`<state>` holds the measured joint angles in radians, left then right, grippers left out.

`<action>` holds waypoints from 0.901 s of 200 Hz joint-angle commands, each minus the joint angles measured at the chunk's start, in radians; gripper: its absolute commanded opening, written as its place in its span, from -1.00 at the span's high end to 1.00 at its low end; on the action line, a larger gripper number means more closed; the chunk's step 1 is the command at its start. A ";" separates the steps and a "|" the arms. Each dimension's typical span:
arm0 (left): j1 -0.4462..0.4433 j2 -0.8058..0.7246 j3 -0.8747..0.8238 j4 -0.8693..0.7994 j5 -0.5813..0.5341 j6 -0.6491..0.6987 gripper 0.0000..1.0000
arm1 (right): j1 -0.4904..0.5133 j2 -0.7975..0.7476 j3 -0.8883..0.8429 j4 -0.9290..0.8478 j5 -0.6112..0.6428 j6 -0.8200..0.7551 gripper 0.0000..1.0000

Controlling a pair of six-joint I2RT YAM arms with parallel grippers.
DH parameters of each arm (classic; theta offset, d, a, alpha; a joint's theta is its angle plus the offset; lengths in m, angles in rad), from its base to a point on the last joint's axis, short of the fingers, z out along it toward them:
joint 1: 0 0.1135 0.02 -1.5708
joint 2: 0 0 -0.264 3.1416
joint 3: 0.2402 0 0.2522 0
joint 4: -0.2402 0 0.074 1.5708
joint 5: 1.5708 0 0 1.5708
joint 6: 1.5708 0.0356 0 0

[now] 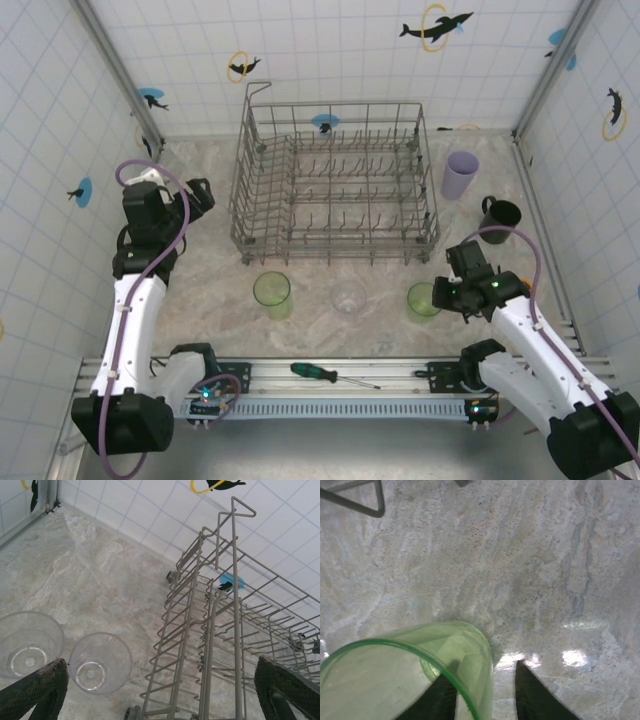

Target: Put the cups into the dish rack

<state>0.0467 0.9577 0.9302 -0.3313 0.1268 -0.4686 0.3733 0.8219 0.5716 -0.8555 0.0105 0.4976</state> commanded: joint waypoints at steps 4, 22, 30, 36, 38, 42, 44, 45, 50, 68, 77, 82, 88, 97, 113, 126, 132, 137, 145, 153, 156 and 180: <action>-0.002 0.002 0.038 -0.019 0.006 0.026 -0.95 | 0.005 0.000 -0.023 0.029 0.032 0.021 0.61; -0.002 0.006 0.038 -0.020 0.023 0.015 -0.95 | 0.003 0.003 -0.021 0.038 0.042 0.024 0.88; -0.003 0.008 0.038 -0.021 0.031 0.013 -0.95 | 0.004 0.008 -0.013 0.039 0.038 0.024 1.00; -0.002 0.010 0.038 -0.020 0.036 0.010 -0.95 | 0.003 0.011 -0.007 0.035 0.035 0.024 1.00; -0.002 0.010 0.038 -0.021 0.037 0.010 -0.95 | 0.003 0.013 -0.002 0.034 0.035 0.023 1.00; -0.003 0.010 0.038 -0.021 0.040 0.007 -0.95 | 0.003 0.015 0.005 0.030 0.036 0.022 1.00; -0.003 0.010 0.038 -0.020 0.041 0.007 -0.95 | 0.004 0.015 0.008 0.028 0.037 0.021 1.00; -0.003 0.011 0.038 -0.020 0.042 0.006 -0.95 | 0.003 0.015 0.010 0.024 0.037 0.021 1.00; -0.003 0.010 0.038 -0.020 0.045 0.006 -0.95 | 0.003 0.016 0.021 0.018 0.045 0.020 1.00; -0.002 0.014 0.038 -0.020 0.055 0.023 -0.95 | 0.002 0.019 0.066 -0.043 0.119 0.004 1.00; -0.002 0.022 0.038 -0.021 0.061 0.042 -0.95 | -0.004 0.032 0.098 -0.083 0.170 -0.012 1.00; -0.002 0.029 0.038 -0.035 0.057 0.049 -0.95 | -0.013 0.043 0.118 -0.101 0.193 -0.021 1.00; -0.002 0.038 0.081 -0.046 0.052 0.058 -0.95 | -0.023 0.055 0.144 -0.127 0.219 -0.032 1.00; -0.003 0.051 0.104 -0.067 0.049 0.068 -0.95 | -0.045 0.073 0.181 -0.148 0.244 -0.052 1.00; -0.002 0.067 0.130 -0.084 0.050 0.067 -0.95 | -0.091 0.095 0.239 -0.156 0.245 -0.091 1.00; -0.002 0.072 0.139 -0.083 0.061 0.058 -0.95 | -0.134 0.109 0.286 -0.152 0.227 -0.122 1.00; -0.003 0.075 0.142 -0.081 0.068 0.054 -0.95 | -0.153 0.118 0.311 -0.152 0.224 -0.135 1.00; -0.002 0.077 0.144 -0.079 0.073 0.050 -0.95 | -0.165 0.127 0.330 -0.155 0.221 -0.144 1.00; -0.002 0.082 0.149 -0.079 0.080 0.046 -0.95 | -0.182 0.139 0.360 -0.157 0.223 -0.158 1.00; -0.003 0.089 0.158 -0.079 0.088 0.046 -0.95 | -0.194 0.153 0.389 -0.161 0.225 -0.170 1.00; -0.002 0.092 0.161 -0.078 0.092 0.046 -0.95 | -0.199 0.159 0.396 -0.162 0.226 -0.175 1.00; -0.004 0.127 0.204 -0.096 0.114 0.054 -0.95 | -0.220 0.206 0.485 -0.173 0.250 -0.205 1.00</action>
<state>0.0467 1.0538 1.0725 -0.3969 0.2008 -0.4339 0.1726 0.9932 0.9592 -0.9981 0.2272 0.3504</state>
